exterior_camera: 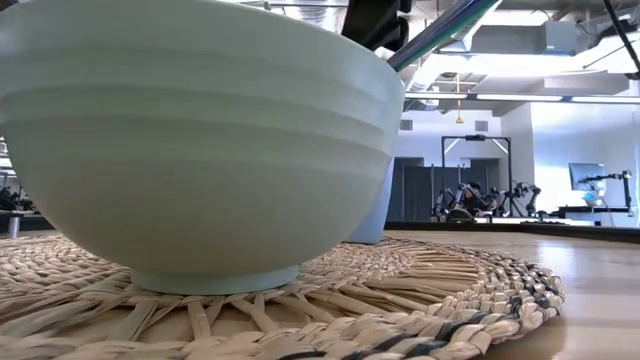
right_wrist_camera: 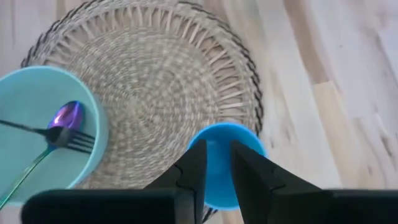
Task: Pick & Place Utensil
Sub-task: Put the blue straw into the blue cup
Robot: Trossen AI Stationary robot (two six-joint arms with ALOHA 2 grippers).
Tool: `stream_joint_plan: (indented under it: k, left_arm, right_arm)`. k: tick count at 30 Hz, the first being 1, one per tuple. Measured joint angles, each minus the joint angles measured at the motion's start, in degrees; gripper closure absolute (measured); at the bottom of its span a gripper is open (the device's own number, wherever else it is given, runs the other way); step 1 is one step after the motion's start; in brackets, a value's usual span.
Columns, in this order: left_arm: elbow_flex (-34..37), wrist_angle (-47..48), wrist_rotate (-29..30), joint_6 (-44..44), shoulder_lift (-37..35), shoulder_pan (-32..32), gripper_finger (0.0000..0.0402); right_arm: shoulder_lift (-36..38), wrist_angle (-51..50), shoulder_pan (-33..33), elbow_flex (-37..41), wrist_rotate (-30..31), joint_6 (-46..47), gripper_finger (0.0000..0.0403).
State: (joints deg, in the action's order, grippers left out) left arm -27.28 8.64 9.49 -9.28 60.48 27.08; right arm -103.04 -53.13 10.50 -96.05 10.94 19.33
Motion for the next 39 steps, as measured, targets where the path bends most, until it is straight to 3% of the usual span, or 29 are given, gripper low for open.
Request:
stream_joint_plan:
  k: [10, 17, 20, 23, 28, 31, 37, 39]
  left_arm:
    - [1.67, -11.18, 0.75, -1.81, 13.58, 4.53, 0.03]
    - [1.38, -12.51, 2.03, -1.71, 17.09, 4.96, 0.0311]
    - [1.63, -12.8, 2.04, -1.73, 14.71, 5.05, 0.0345]
    - [1.98, -11.62, 1.64, -1.7, 11.24, 5.29, 0.0389]
    - [1.78, -12.47, -0.24, -1.79, 4.11, 5.09, 0.0391]
    - [1.78, -12.69, -5.5, -3.33, -1.55, 4.34, 0.0395]
    - [1.76, -13.22, -13.66, -4.9, -12.75, -0.08, 0.0393]
    - [1.76, -13.39, -15.61, -4.63, -16.08, -2.52, 0.0395]
  right_arm:
    - [-0.44, 0.33, -0.39, 0.04, 1.27, -0.37, 0.0339]
    - [-0.44, 0.61, -0.39, 0.04, 1.65, -1.1, 0.0339]
    - [0.16, 0.87, -0.18, 0.07, 4.09, -1.88, 0.0339]
    - [2.81, 0.73, 0.15, 0.13, 10.55, -1.98, 0.0339]
    - [7.93, -5.51, 0.14, 0.85, 25.72, -2.38, 0.0339]
    - [10.97, -9.3, -0.53, 3.3, 27.54, -1.14, 0.0339]
    - [20.78, -2.73, -0.33, 22.79, 35.11, 7.07, 0.035]
    - [24.55, 0.94, -0.33, 30.04, 34.89, 10.1, 0.0358]
